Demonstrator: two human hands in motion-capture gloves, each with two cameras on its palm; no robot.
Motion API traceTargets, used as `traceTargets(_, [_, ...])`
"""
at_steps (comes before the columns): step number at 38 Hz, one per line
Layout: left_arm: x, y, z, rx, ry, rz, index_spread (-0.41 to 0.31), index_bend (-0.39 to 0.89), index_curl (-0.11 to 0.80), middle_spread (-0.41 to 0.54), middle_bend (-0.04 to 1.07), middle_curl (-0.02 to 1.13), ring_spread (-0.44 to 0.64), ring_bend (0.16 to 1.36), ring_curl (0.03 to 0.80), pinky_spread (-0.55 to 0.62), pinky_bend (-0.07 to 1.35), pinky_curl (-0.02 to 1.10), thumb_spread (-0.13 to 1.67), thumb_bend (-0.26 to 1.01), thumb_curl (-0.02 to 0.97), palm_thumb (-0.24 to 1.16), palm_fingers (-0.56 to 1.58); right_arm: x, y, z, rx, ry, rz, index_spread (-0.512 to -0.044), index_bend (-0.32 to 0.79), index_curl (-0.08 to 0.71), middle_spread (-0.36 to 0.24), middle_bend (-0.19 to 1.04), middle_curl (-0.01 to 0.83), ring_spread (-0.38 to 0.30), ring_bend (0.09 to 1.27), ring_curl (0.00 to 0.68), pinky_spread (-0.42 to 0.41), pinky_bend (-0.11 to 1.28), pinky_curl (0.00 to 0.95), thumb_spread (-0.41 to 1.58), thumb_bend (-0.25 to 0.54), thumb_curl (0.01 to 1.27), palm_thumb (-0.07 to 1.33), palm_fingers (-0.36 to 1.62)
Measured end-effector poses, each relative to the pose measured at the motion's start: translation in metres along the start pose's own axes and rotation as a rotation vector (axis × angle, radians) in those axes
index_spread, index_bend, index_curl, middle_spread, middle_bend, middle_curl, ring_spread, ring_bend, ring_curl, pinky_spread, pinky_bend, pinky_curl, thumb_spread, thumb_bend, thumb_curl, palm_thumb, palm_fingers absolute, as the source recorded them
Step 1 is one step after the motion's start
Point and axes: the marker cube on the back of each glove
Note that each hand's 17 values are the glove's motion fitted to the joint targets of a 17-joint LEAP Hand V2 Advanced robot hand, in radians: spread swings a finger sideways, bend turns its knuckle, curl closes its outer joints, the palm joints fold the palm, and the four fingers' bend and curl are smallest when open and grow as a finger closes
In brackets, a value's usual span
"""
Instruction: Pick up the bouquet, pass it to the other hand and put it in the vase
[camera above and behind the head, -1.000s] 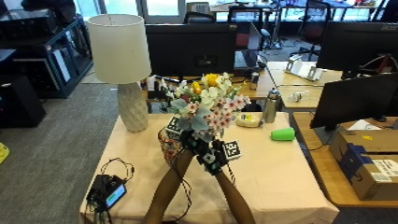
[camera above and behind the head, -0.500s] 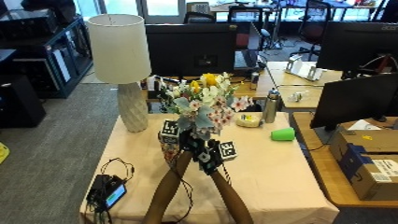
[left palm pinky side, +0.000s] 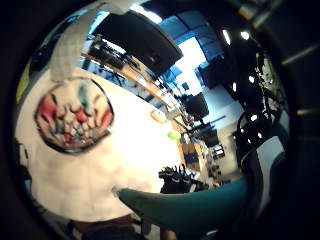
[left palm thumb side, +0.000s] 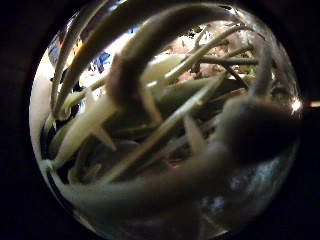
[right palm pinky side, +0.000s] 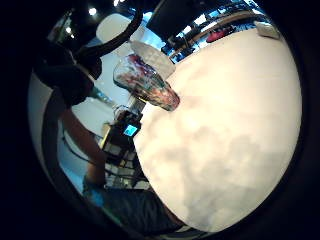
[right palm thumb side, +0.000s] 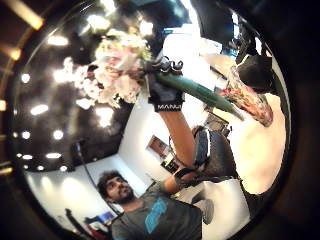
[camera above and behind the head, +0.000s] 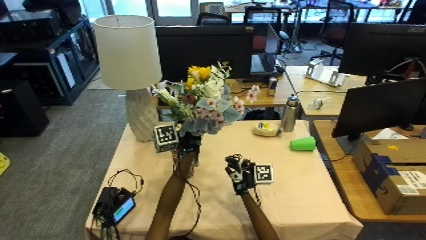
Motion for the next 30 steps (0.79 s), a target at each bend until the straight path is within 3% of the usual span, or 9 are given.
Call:
traceTargets(3, [0.008, -0.011, -0.014, 0.057, -0.037, -0.045, -0.35, 0.18, 0.446, -0.383, 0.62, 0.53, -0.38, 0.8, 0.47, -0.43, 0.67, 0.46, 0.56, -0.05, 0.637, 0.75, 1.39, 0.022, 0.004, -0.012, 0.024, -0.019, 0.009, -0.29, 0.14, 0.418, -0.141, 0.47, 0.467, -0.174, 0.54, 0.397, -0.003, 0.5, 0.393, 0.83, -0.026, 0.64, 0.83, 0.91])
traceTargets(6, [-0.002, -0.034, -0.017, 0.077, 0.026, -0.048, -0.351, 0.19, 0.45, -0.385, 0.63, 0.53, -0.38, 0.8, 0.472, -0.43, 0.67, 0.47, 0.6, -0.04, 0.627, 0.74, 1.39, 0.046, 0.008, -0.021, 0.045, -0.033, 0.031, -0.29, 0.13, 0.409, -0.145, 0.45, 0.461, -0.171, 0.51, 0.389, 0.015, 0.47, 0.385, 0.86, -0.026, 0.63, 0.83, 0.92])
traceTargets(10, [-0.004, -0.057, -0.026, 0.085, 0.091, -0.052, -0.352, 0.19, 0.455, -0.387, 0.64, 0.54, -0.38, 0.81, 0.473, -0.43, 0.67, 0.47, 0.64, -0.04, 0.614, 0.73, 1.39, 0.018, 0.013, -0.023, 0.061, -0.101, 0.023, -0.29, 0.13, 0.398, -0.148, 0.43, 0.458, -0.165, 0.48, 0.385, 0.037, 0.45, 0.378, 0.88, -0.026, 0.62, 0.83, 0.93])
traceTargets(14, [-0.005, -0.075, -0.035, 0.114, 0.118, -0.046, -0.354, 0.19, 0.462, -0.387, 0.64, 0.54, -0.38, 0.81, 0.473, -0.43, 0.68, 0.47, 0.67, -0.04, 0.602, 0.72, 1.39, 0.013, 0.017, -0.029, 0.084, 0.016, 0.079, -0.293, 0.13, 0.387, -0.152, 0.41, 0.455, -0.162, 0.45, 0.385, 0.048, 0.42, 0.371, 0.89, -0.026, 0.61, 0.83, 0.95])
traceTargets(20, [0.003, -0.089, -0.049, 0.14, 0.11, -0.031, -0.356, 0.2, 0.47, -0.39, 0.65, 0.54, -0.38, 0.82, 0.475, -0.43, 0.67, 0.47, 0.7, -0.04, 0.588, 0.72, 1.39, -0.014, 0.017, -0.025, 0.087, -0.005, 0.001, -0.293, 0.12, 0.371, -0.154, 0.38, 0.453, -0.162, 0.43, 0.386, 0.06, 0.4, 0.367, 0.9, -0.026, 0.6, 0.84, 0.97])
traceTargets(24, [-0.001, -0.097, -0.054, 0.18, 0.081, 0.003, -0.357, 0.2, 0.475, -0.387, 0.65, 0.54, -0.38, 0.82, 0.475, -0.43, 0.67, 0.47, 0.72, -0.04, 0.58, 0.71, 1.39, -0.007, 0.021, -0.025, 0.087, 0.029, 0.085, -0.293, 0.12, 0.362, -0.155, 0.36, 0.451, -0.162, 0.41, 0.389, 0.065, 0.39, 0.367, 0.91, -0.026, 0.59, 0.84, 0.97])
traceTargets(30, [-0.002, -0.094, -0.052, 0.176, 0.071, -0.011, -0.361, 0.2, 0.482, -0.39, 0.66, 0.54, -0.38, 0.82, 0.475, -0.43, 0.67, 0.47, 0.73, -0.04, 0.568, 0.71, 1.39, -0.007, 0.022, -0.021, 0.087, 0.006, 0.132, -0.292, 0.12, 0.349, -0.156, 0.35, 0.452, -0.159, 0.39, 0.391, 0.068, 0.37, 0.367, 0.91, -0.026, 0.59, 0.84, 0.98])
